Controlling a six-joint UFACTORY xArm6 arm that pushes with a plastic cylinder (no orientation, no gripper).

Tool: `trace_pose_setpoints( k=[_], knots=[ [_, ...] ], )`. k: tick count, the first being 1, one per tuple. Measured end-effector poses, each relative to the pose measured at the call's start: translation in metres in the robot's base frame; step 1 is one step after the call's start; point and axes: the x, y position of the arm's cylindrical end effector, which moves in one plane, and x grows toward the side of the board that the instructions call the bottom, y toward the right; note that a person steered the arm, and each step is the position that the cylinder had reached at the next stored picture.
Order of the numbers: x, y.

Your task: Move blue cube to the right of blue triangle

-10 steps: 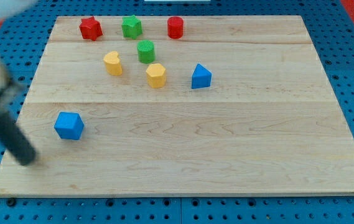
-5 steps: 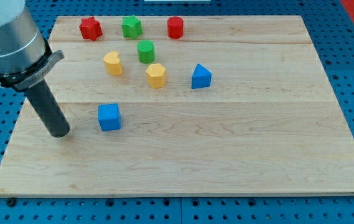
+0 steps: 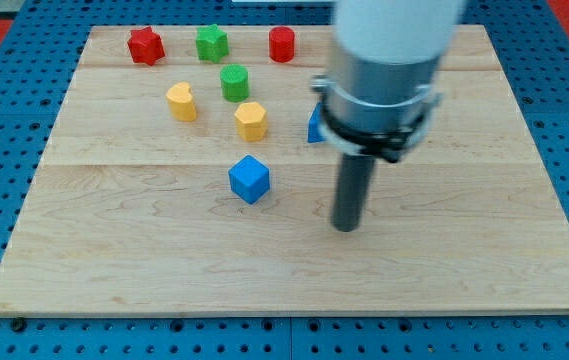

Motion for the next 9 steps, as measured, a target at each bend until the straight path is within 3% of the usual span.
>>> trace_pose_setpoints(
  k=[1,2,3,6,7,8,9],
  knots=[
    [-0.002,-0.116],
    [-0.034,-0.128],
    [-0.054,-0.077],
    [-0.075,-0.002],
    [-0.077,-0.031],
    [-0.078,-0.009],
    [-0.082,0.054]
  ],
)
